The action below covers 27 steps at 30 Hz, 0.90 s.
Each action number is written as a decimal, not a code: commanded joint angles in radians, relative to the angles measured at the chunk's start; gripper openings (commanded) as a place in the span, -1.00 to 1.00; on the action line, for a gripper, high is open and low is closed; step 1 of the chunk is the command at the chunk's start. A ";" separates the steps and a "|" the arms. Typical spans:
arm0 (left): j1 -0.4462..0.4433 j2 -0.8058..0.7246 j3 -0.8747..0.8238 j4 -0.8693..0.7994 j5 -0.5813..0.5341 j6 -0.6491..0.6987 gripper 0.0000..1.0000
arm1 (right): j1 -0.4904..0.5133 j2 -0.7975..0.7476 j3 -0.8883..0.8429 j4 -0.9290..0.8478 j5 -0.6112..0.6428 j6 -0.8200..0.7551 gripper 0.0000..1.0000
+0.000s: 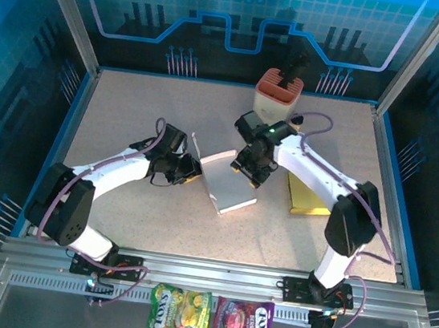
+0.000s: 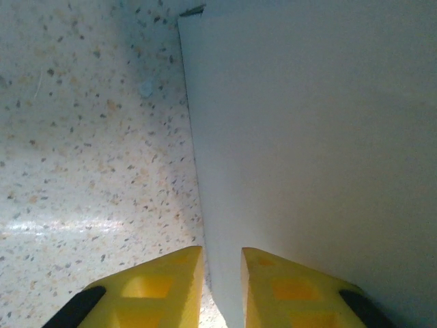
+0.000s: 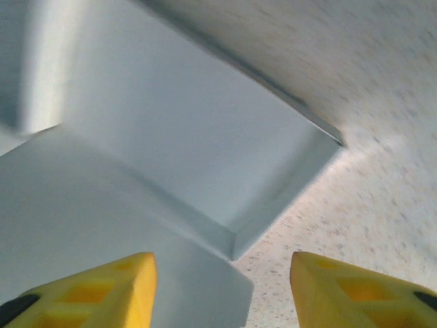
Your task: Fold the paper box
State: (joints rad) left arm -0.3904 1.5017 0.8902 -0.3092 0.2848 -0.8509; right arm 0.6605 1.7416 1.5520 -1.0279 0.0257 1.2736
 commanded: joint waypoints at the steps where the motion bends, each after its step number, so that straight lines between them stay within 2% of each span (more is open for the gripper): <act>1: 0.014 0.011 0.048 -0.029 -0.009 0.035 -0.55 | 0.014 -0.071 -0.003 0.206 -0.053 -0.458 0.05; 4: 0.024 0.019 0.068 -0.031 -0.002 0.042 -0.55 | 0.057 -0.096 0.034 0.249 -0.126 -0.608 0.12; 7: 0.028 0.040 0.092 -0.029 0.011 0.050 -0.55 | 0.066 -0.046 0.112 0.203 -0.198 -0.634 0.14; 11: 0.029 0.069 0.130 -0.021 0.022 0.056 -0.55 | 0.085 0.059 0.241 0.118 -0.243 -0.637 0.06; 17: 0.031 0.100 0.169 -0.016 0.030 0.064 -0.55 | 0.103 0.190 0.400 -0.022 -0.196 -0.627 -0.11; 22: 0.032 0.115 0.182 -0.007 0.042 0.068 -0.55 | 0.103 0.248 0.473 -0.041 -0.190 -0.600 -0.19; 27: 0.031 0.111 0.198 -0.025 0.038 0.085 -0.55 | 0.104 0.318 0.560 -0.091 -0.160 -0.558 -0.40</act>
State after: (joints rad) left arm -0.3622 1.6112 1.0451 -0.3099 0.2939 -0.8028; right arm 0.7540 2.0205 2.0621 -1.0561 -0.1627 0.6884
